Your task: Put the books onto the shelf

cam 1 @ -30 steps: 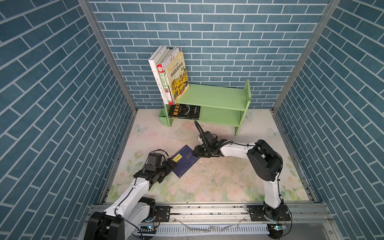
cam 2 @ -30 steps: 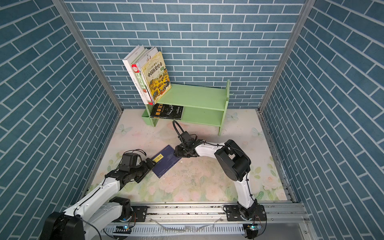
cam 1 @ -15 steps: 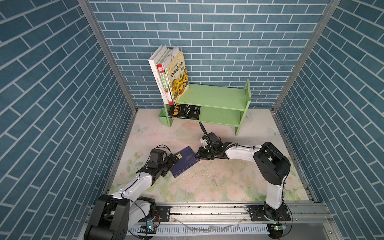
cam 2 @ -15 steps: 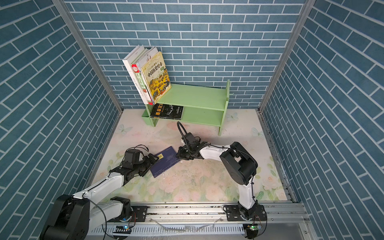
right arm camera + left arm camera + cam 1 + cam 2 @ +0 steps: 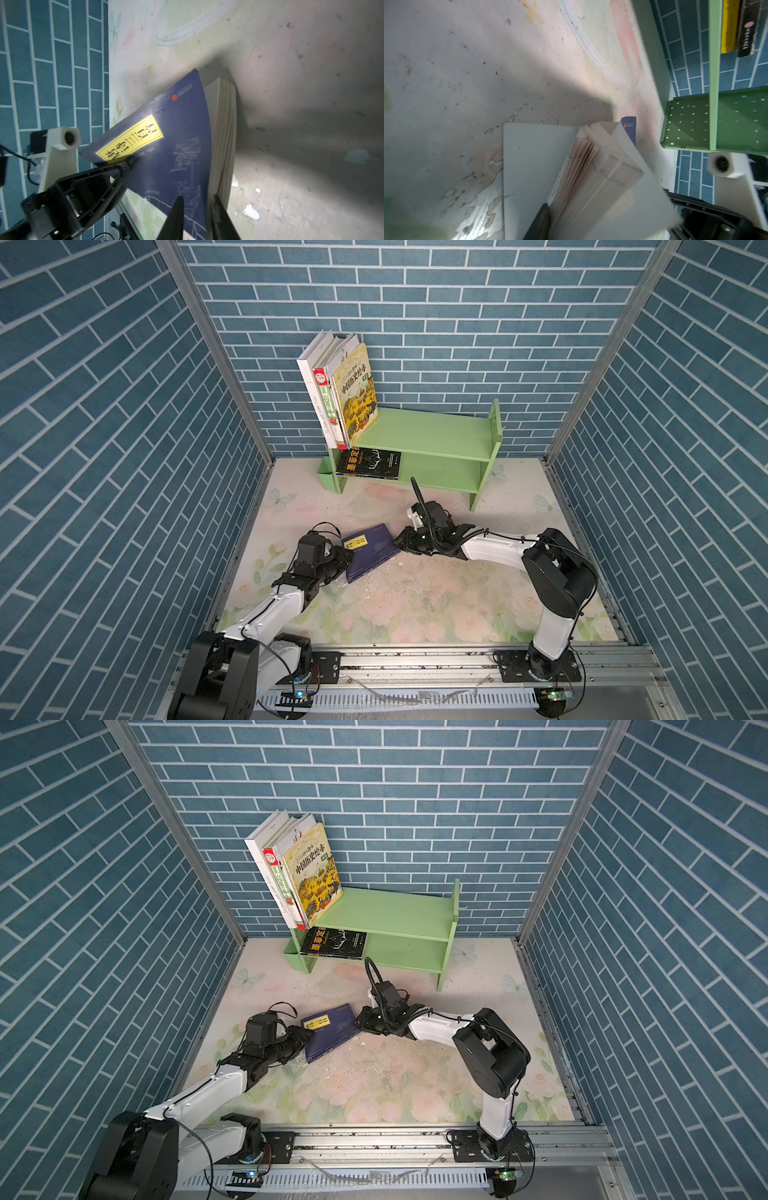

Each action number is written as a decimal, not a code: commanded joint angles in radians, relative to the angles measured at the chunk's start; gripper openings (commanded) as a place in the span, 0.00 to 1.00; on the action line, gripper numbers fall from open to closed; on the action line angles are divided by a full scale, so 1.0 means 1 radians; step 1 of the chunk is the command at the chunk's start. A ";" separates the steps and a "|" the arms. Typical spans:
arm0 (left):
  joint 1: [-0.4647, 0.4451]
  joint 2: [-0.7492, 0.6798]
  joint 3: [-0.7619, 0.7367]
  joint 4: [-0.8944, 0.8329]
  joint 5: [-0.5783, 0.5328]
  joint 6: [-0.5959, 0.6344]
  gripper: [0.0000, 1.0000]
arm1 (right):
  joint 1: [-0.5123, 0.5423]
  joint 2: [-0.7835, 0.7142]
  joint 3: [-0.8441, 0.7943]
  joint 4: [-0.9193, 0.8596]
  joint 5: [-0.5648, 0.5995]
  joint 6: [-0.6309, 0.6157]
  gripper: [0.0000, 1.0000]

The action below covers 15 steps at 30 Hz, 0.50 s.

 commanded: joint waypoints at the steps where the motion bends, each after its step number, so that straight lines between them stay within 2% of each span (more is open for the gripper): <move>1: -0.014 -0.055 0.040 0.011 0.053 0.034 0.29 | -0.004 -0.036 -0.037 0.081 -0.040 0.065 0.28; 3: -0.014 -0.073 0.046 -0.014 0.044 0.041 0.27 | -0.021 -0.053 -0.073 0.118 -0.039 0.089 0.34; 5: -0.014 -0.075 0.053 -0.018 0.044 0.038 0.25 | -0.033 -0.077 -0.114 0.162 -0.035 0.112 0.50; 7: -0.014 -0.059 0.062 -0.006 0.059 0.021 0.22 | -0.040 -0.110 -0.159 0.200 -0.028 0.135 0.59; 11: -0.014 -0.008 0.080 0.028 0.093 -0.021 0.18 | -0.042 -0.158 -0.246 0.279 -0.036 0.207 0.67; 15: -0.017 0.039 0.103 0.072 0.126 -0.062 0.15 | -0.041 -0.177 -0.397 0.519 -0.031 0.360 0.71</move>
